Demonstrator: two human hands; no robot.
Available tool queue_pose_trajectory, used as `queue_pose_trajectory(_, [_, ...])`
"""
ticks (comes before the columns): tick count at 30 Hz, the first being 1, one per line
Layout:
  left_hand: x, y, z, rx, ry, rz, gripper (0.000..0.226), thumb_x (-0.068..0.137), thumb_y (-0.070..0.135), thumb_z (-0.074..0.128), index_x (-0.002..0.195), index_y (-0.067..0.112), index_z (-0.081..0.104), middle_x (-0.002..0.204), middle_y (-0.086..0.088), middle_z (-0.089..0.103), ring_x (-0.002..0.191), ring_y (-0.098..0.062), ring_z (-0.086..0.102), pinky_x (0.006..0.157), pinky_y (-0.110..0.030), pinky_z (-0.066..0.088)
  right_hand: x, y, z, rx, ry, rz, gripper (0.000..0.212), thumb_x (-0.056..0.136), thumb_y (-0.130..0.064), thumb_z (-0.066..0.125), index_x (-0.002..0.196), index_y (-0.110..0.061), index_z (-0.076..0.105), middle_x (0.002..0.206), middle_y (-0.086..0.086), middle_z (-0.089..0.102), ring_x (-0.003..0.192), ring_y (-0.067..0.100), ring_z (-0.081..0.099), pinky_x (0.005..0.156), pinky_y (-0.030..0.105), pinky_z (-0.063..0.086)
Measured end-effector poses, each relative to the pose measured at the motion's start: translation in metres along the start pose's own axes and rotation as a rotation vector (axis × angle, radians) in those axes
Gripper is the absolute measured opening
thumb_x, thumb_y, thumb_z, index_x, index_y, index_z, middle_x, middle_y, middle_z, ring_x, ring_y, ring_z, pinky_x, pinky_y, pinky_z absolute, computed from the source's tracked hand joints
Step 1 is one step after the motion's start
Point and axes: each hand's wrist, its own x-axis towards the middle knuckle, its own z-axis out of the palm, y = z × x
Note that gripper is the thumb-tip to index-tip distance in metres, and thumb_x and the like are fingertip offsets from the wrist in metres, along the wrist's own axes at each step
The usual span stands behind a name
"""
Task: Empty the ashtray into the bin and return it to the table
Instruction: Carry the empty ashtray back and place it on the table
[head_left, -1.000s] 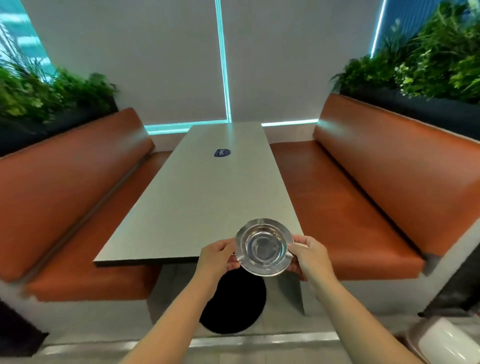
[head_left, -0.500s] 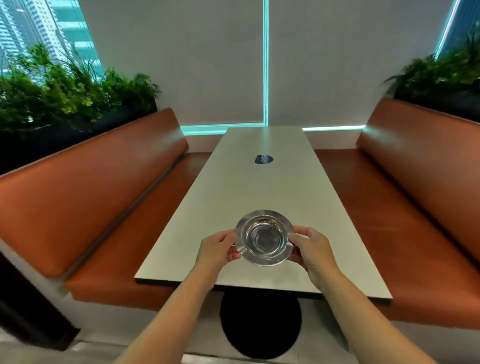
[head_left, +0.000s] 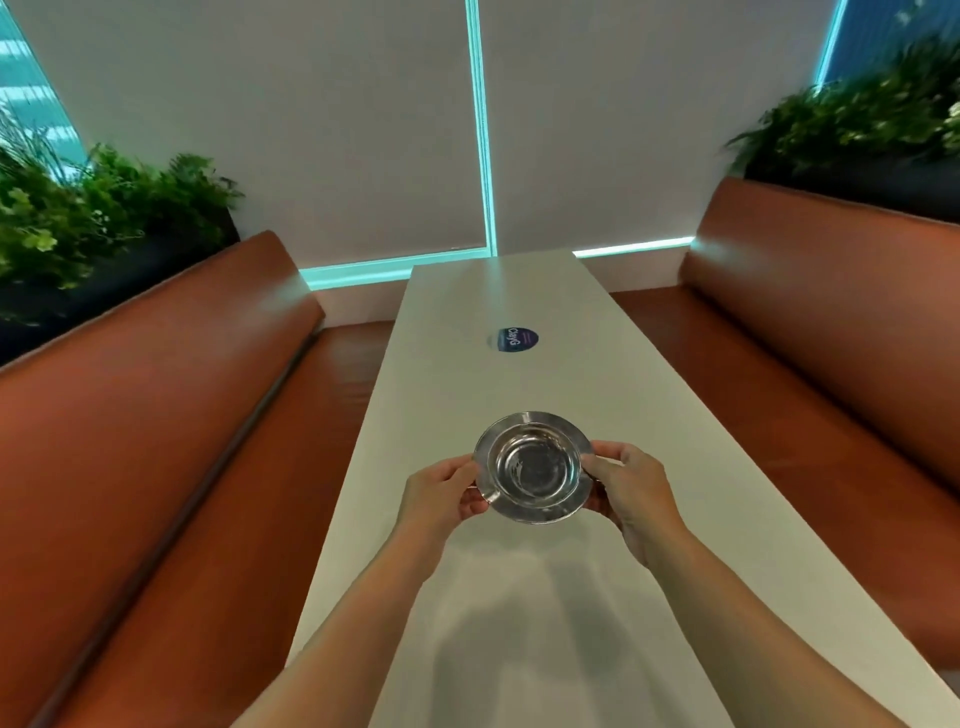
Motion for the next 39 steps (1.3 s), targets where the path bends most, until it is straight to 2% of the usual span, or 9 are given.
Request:
queue_pose_trajectory(5, [0.060, 0.010, 0.002, -0.010, 0.001, -0.006, 0.019, 0.087, 0.006, 0.053, 0.082, 0.017, 0.068, 0.071, -0.005, 0.064, 0.059, -0.015, 0.056, 0.050, -0.017, 0.053, 0.054, -0.008, 0.018, -0.015, 0.011, 0.000, 0.013, 0.083, -0.008, 0.060, 0.095, -0.013, 0.061, 0.079, 0.005, 0.068, 0.063, 0.015, 0.065, 0.046, 0.019, 0.053])
queue_pose_trajectory(9, [0.112, 0.020, 0.007, -0.018, -0.017, -0.013, 0.016, 0.088, 0.007, 0.053, 0.085, 0.014, 0.068, 0.072, -0.005, 0.065, 0.060, -0.014, 0.058, 0.049, -0.015, 0.051, 0.103, -0.018, 0.032, -0.011, 0.001, 0.016, 0.011, 0.083, -0.005, 0.059, 0.087, -0.015, 0.061, 0.078, 0.007, 0.068, 0.063, 0.017, 0.065, 0.048, 0.021, 0.055])
queue_pose_trajectory(13, [0.169, 0.029, 0.018, -0.013, 0.011, -0.019, 0.018, 0.089, 0.008, 0.053, 0.101, 0.008, 0.066, 0.075, -0.005, 0.064, 0.062, -0.014, 0.058, 0.052, -0.017, 0.052, 0.156, -0.032, 0.042, -0.037, -0.007, 0.021, 0.013, 0.085, -0.006, 0.058, 0.097, -0.010, 0.061, 0.080, 0.007, 0.067, 0.065, 0.016, 0.064, 0.051, 0.021, 0.054])
queue_pose_trajectory(17, [0.225, 0.032, 0.028, -0.024, 0.025, -0.020, 0.020, 0.088, 0.005, 0.052, 0.101, 0.004, 0.067, 0.069, -0.004, 0.062, 0.057, -0.014, 0.056, 0.053, -0.018, 0.052, 0.211, -0.040, 0.051, -0.069, -0.036, 0.034, 0.014, 0.085, -0.004, 0.058, 0.098, -0.007, 0.062, 0.079, 0.007, 0.066, 0.065, 0.017, 0.063, 0.052, 0.023, 0.054])
queue_pose_trajectory(22, [0.290, 0.028, 0.038, -0.002, 0.049, -0.040, 0.019, 0.087, 0.002, 0.051, 0.098, 0.003, 0.067, 0.069, -0.007, 0.061, 0.057, -0.015, 0.055, 0.049, -0.016, 0.052, 0.275, -0.041, 0.061, -0.093, -0.060, 0.056, 0.012, 0.084, 0.001, 0.057, 0.082, -0.010, 0.061, 0.076, 0.007, 0.065, 0.063, 0.017, 0.063, 0.047, 0.022, 0.053])
queue_pose_trajectory(26, [0.336, 0.025, 0.044, 0.042, 0.061, -0.052, 0.021, 0.088, 0.003, 0.051, 0.103, 0.001, 0.066, 0.068, -0.006, 0.061, 0.056, -0.015, 0.055, 0.049, -0.015, 0.054, 0.323, -0.031, 0.070, -0.108, -0.048, 0.081, 0.013, 0.083, 0.003, 0.056, 0.093, -0.004, 0.061, 0.077, 0.008, 0.064, 0.064, 0.018, 0.063, 0.055, 0.027, 0.054])
queue_pose_trajectory(32, [0.406, 0.014, 0.050, 0.084, 0.057, -0.082, 0.021, 0.088, 0.004, 0.053, 0.105, -0.001, 0.066, 0.068, -0.006, 0.061, 0.057, -0.015, 0.055, 0.054, -0.018, 0.054, 0.392, -0.013, 0.083, -0.103, -0.030, 0.095, 0.016, 0.081, 0.003, 0.058, 0.095, -0.003, 0.061, 0.078, 0.009, 0.063, 0.064, 0.019, 0.062, 0.063, 0.031, 0.055])
queue_pose_trajectory(36, [0.442, 0.007, 0.054, 0.088, 0.050, -0.082, 0.020, 0.087, 0.002, 0.054, 0.102, -0.003, 0.065, 0.068, -0.008, 0.060, 0.059, -0.017, 0.055, 0.050, -0.015, 0.054, 0.426, -0.004, 0.091, -0.104, -0.023, 0.103, 0.009, 0.078, 0.004, 0.061, 0.082, -0.005, 0.062, 0.074, 0.010, 0.062, 0.061, 0.018, 0.060, 0.065, 0.033, 0.057])
queue_pose_trajectory(39, [0.464, 0.004, 0.057, 0.091, 0.042, -0.068, 0.020, 0.086, 0.001, 0.054, 0.101, -0.007, 0.064, 0.068, -0.009, 0.059, 0.060, -0.018, 0.054, 0.052, -0.016, 0.054, 0.450, 0.001, 0.096, -0.114, -0.008, 0.106, 0.014, 0.077, 0.004, 0.062, 0.070, -0.008, 0.061, 0.070, 0.010, 0.060, 0.059, 0.018, 0.057, 0.064, 0.033, 0.057])
